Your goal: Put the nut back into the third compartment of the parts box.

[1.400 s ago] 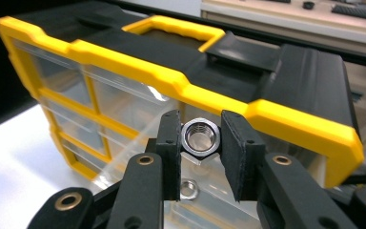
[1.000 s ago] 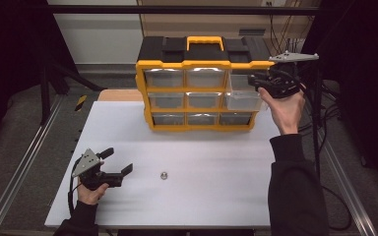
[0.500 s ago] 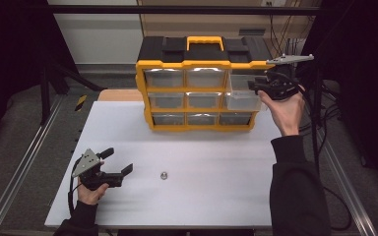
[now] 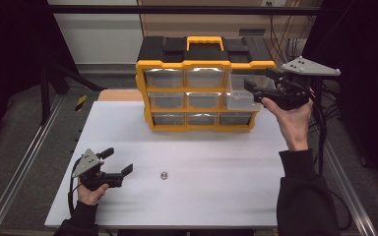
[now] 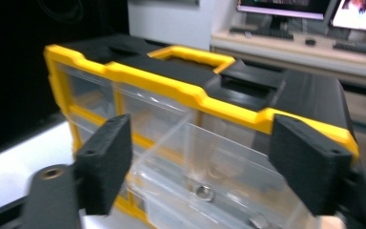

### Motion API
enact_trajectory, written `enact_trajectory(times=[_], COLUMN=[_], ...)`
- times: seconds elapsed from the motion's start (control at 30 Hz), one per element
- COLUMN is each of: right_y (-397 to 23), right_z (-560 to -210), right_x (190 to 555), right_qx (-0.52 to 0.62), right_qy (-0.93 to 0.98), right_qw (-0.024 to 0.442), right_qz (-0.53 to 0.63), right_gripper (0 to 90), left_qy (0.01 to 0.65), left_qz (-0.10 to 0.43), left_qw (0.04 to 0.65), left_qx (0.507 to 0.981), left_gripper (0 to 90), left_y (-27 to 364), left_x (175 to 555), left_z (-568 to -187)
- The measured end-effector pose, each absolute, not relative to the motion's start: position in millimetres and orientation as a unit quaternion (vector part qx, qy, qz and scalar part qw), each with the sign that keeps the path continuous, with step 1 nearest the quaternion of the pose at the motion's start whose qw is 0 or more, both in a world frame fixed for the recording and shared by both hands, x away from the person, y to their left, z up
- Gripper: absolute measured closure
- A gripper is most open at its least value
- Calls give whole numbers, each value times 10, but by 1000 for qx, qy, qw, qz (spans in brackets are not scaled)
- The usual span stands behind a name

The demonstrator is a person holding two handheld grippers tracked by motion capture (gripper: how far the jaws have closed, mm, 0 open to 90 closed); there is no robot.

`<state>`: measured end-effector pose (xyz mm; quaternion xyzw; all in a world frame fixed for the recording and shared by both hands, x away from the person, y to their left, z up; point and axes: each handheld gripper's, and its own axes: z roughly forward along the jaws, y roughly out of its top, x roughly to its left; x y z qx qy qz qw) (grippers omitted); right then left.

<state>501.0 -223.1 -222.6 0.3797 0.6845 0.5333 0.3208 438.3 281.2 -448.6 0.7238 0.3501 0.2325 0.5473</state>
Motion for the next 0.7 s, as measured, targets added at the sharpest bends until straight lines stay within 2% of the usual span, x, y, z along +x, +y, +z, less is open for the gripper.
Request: enact_trajectory(times=[0.07,0.23,0.7], right_y=[-2192,-2105,-1877], right_z=[-2253,-2355,-2794], right_x=[4895,4699,4381], right_qx=[371,355,335], right_qy=[680,684,691], right_qw=[325,326,292], right_qz=[542,548,571], right_gripper=[127,66,32], left_qy=[351,350,350], left_qz=[232,233,233], left_qw=[548,547,548], left_qx=[723,724,723], left_gripper=[30,30,29], left_y=[2813,2812,2815], left_x=[4381,4385,4380], left_z=[-4485,-4487,-4481])
